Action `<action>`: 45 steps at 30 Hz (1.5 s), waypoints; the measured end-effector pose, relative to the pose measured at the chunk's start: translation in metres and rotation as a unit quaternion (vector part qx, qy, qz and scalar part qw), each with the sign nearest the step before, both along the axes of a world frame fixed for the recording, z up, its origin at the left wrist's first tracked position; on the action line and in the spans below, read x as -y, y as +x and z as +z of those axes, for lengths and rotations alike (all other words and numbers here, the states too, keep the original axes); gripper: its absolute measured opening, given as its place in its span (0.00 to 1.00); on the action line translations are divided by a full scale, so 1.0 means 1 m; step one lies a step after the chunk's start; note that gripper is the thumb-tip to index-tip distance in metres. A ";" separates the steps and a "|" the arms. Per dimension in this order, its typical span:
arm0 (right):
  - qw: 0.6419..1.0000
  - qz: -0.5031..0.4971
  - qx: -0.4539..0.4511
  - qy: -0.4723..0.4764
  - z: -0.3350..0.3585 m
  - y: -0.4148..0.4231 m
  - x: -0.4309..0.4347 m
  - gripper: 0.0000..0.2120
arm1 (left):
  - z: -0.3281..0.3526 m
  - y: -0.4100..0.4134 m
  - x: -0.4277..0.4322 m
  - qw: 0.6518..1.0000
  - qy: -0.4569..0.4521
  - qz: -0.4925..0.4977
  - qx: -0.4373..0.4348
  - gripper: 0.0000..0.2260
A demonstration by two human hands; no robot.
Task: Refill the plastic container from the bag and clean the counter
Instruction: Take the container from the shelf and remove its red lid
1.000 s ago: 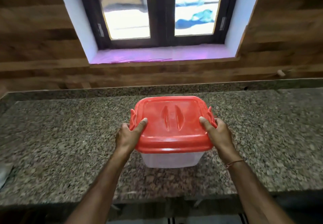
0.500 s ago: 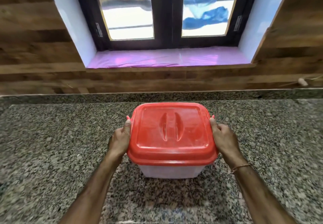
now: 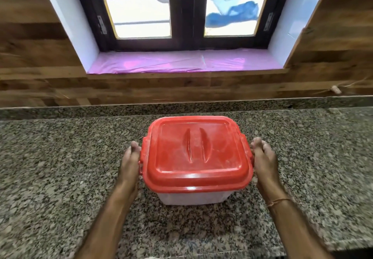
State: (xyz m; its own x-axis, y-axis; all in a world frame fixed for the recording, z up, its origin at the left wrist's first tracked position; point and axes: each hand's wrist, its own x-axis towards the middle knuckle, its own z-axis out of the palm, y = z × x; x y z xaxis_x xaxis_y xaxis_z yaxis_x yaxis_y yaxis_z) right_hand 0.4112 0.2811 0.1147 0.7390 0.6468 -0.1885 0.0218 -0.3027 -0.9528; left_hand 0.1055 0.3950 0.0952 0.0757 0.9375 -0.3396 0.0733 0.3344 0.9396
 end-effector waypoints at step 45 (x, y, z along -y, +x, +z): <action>0.981 -0.060 -0.122 0.138 0.018 0.190 0.073 0.31 | 0.055 0.232 0.050 0.868 0.277 -0.248 -0.329 0.46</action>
State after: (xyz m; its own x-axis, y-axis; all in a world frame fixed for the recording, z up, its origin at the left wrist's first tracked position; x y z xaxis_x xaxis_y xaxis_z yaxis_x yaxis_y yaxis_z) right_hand 0.6008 0.2078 0.1331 0.7678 0.6088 -0.1995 -0.2373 -0.0191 -0.9713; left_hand 0.3372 0.3445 0.1501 0.4779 0.8779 0.0309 0.6611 -0.3825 0.6455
